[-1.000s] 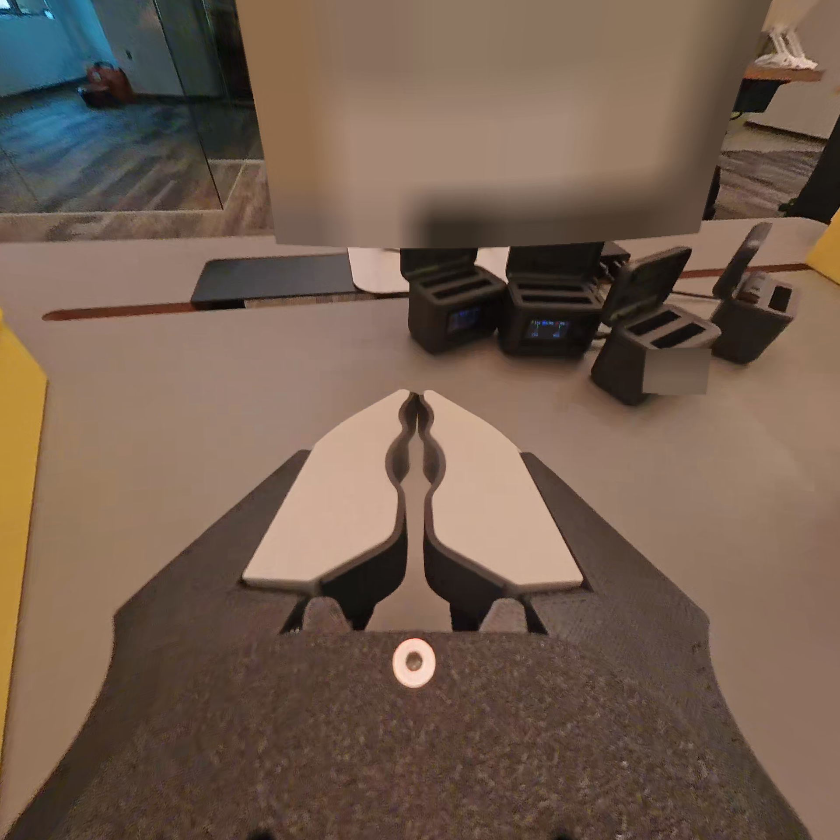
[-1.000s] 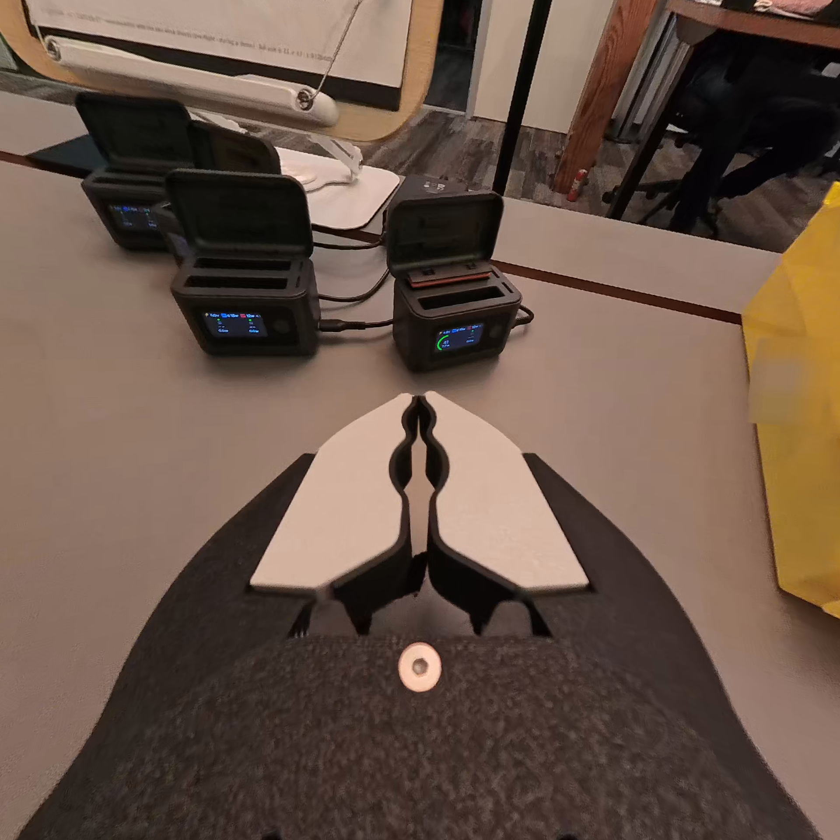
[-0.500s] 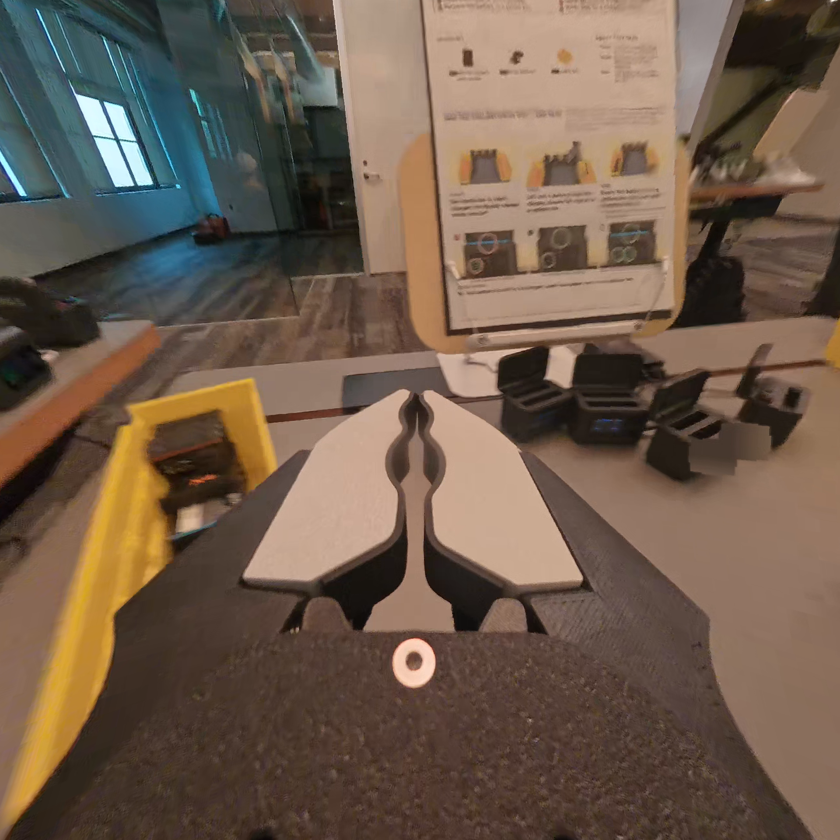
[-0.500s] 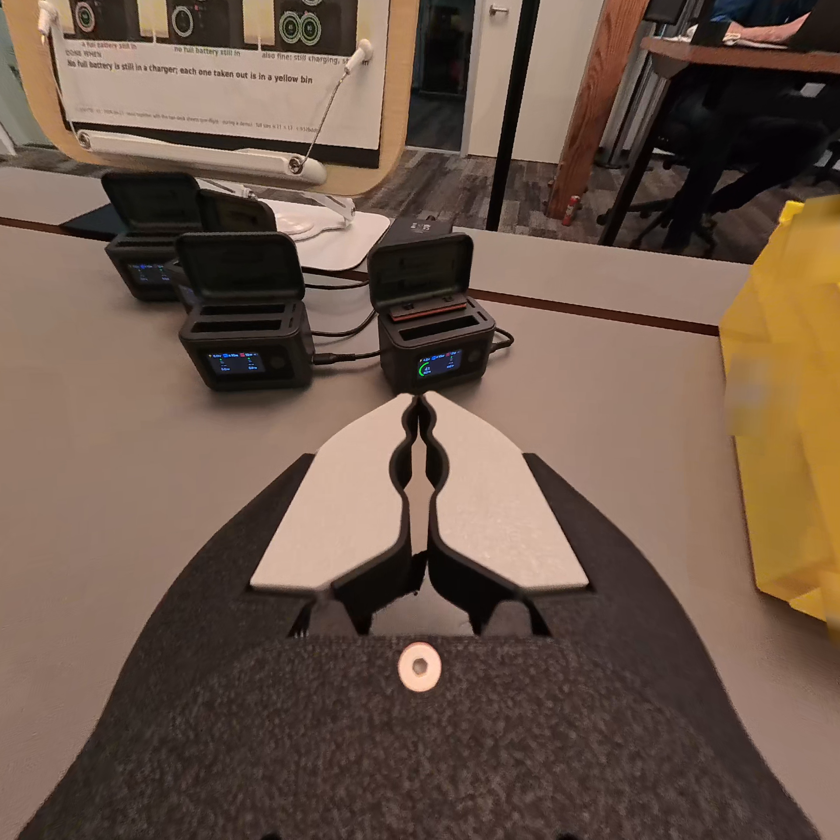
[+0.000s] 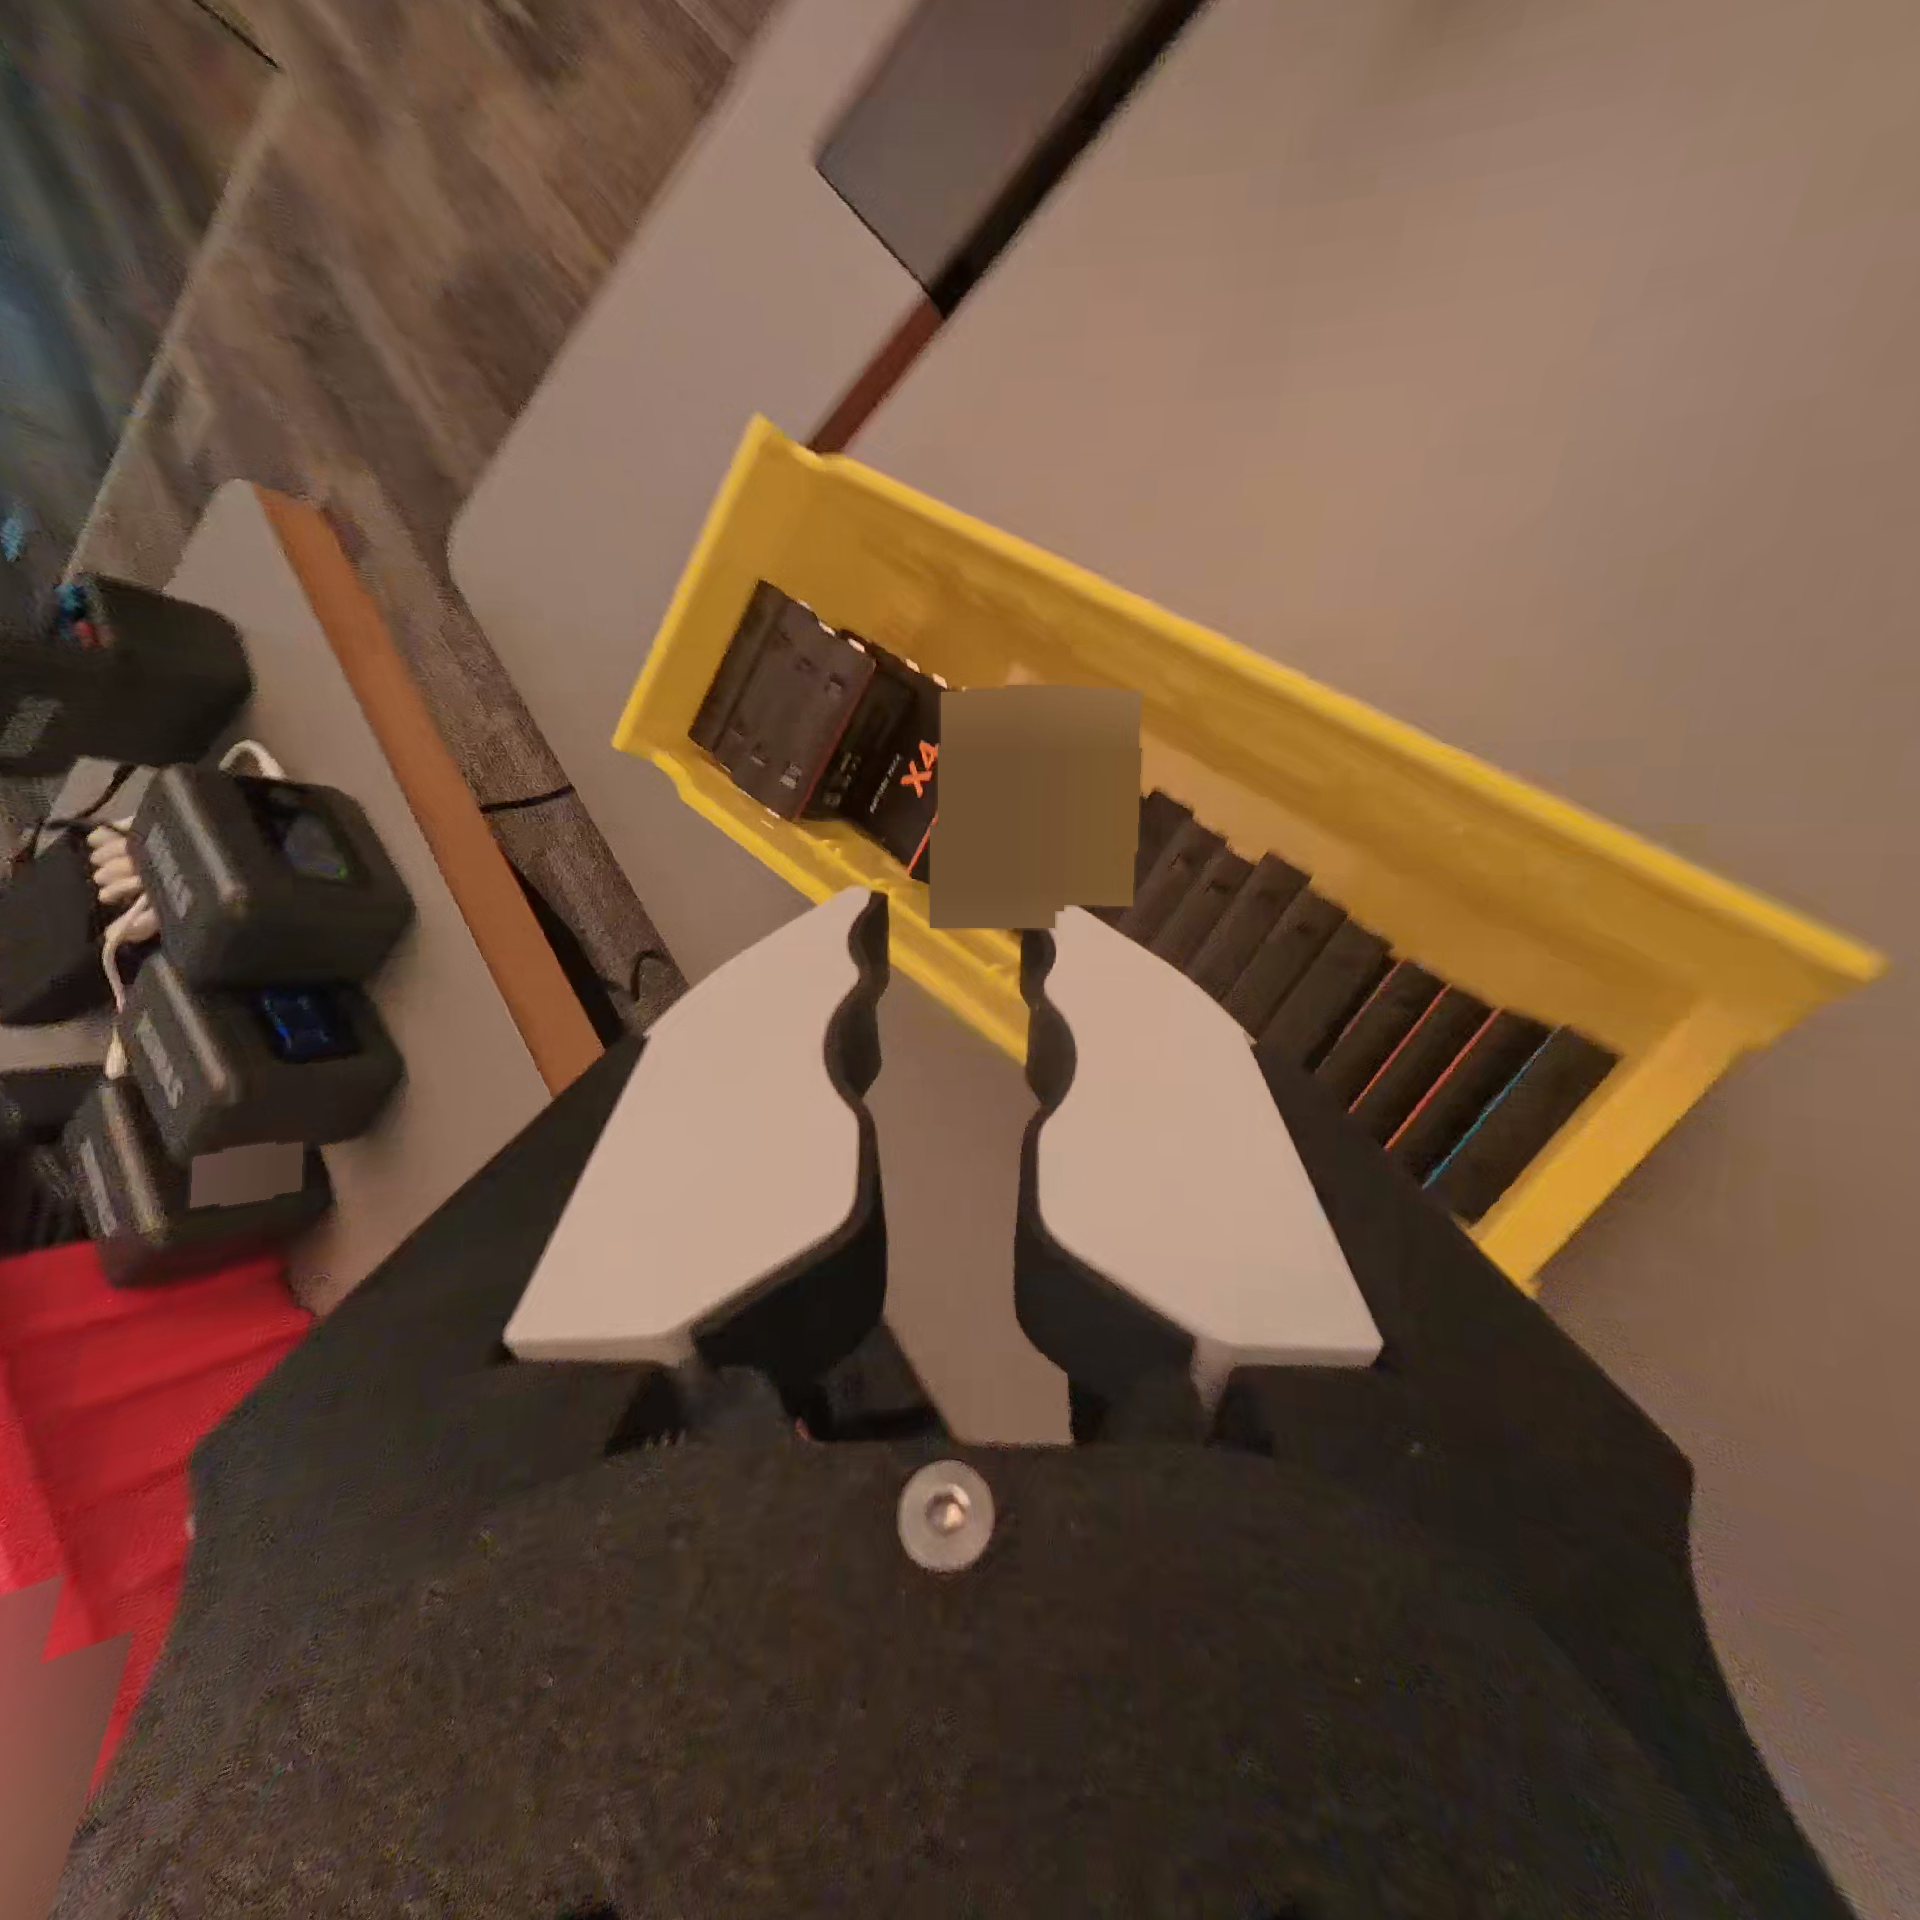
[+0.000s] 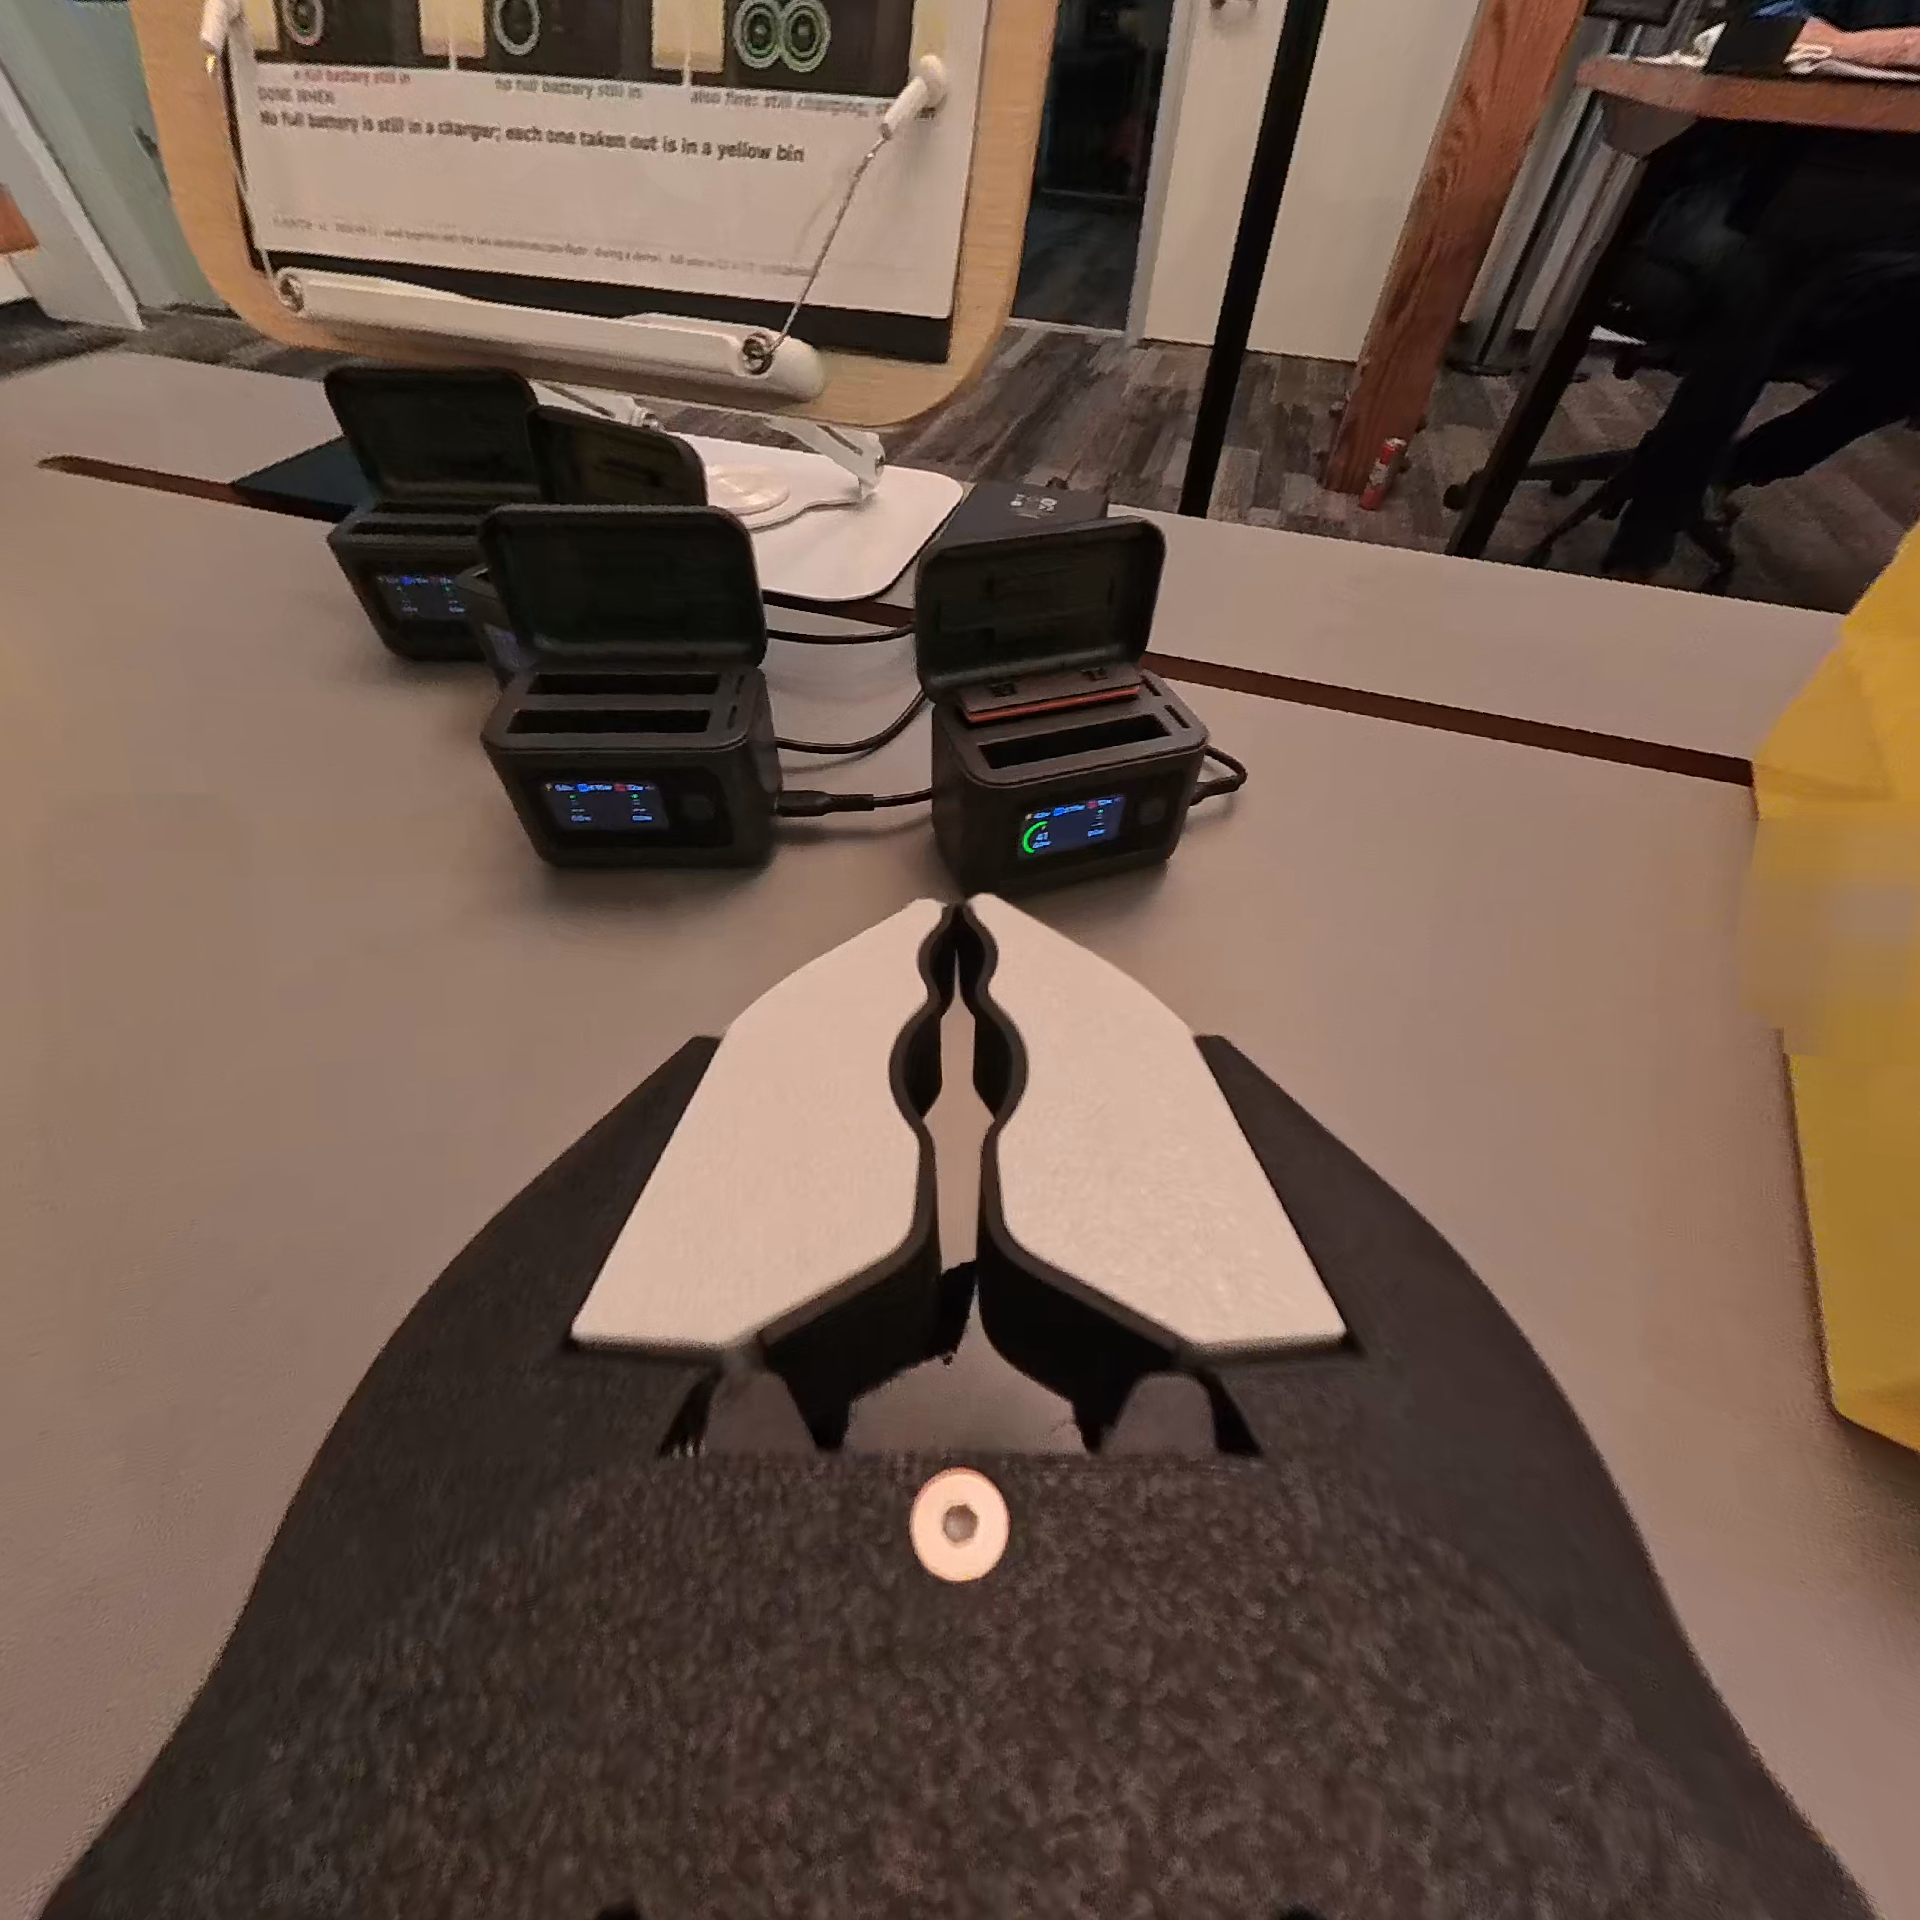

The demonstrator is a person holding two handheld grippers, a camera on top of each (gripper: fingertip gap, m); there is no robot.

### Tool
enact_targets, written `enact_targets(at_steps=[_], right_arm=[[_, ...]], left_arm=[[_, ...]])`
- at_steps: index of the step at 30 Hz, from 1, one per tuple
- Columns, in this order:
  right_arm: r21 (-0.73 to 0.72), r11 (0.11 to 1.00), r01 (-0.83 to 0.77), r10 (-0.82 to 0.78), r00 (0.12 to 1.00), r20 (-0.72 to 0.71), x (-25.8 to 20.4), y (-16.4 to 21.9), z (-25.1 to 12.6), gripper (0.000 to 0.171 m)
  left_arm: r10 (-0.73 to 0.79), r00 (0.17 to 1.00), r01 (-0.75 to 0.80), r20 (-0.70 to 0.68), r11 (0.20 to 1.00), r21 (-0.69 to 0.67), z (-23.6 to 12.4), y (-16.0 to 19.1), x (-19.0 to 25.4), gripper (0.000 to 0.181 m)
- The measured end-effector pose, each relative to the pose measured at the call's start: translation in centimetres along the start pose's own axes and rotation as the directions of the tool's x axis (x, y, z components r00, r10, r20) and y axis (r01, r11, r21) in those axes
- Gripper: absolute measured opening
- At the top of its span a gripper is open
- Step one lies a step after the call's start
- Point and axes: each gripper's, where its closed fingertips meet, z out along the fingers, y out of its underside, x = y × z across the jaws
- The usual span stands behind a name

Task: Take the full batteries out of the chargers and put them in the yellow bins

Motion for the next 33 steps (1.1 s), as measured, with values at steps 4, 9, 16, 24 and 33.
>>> enact_targets(at_steps=[4,9,16,24,33], right_arm=[[-0.007,1.000,0.030,-0.030,0.999,0.035,-0.8,0.2,0.2,0.000],[-0.025,0.999,0.049,-0.047,0.996,0.072,-1.5,0.6,0.4,0.000],[-0.061,0.996,0.059,-0.053,0.994,0.099,-2.0,1.4,0.8,0.000],[-0.091,0.994,0.055,-0.045,0.993,0.105,-2.0,2.0,1.0,0.000],[-0.089,0.994,0.060,-0.051,0.993,0.108,-2.2,2.0,1.0,0.000]], left_arm=[[0.122,0.989,-0.130,-0.079,0.986,-0.108,3.6,0.5,0.3,0.028],[0.265,0.943,-0.308,-0.203,0.925,-0.223,7.3,2.2,3.2,0.030],[0.309,0.925,-0.364,-0.219,0.886,-0.287,9.9,3.2,2.9,0.031],[0.447,0.881,-0.472,-0.152,0.827,-0.305,11.2,3.1,1.5,0.020],[0.556,0.831,-0.540,-0.022,0.796,-0.273,11.4,2.6,1.2,0.008]])
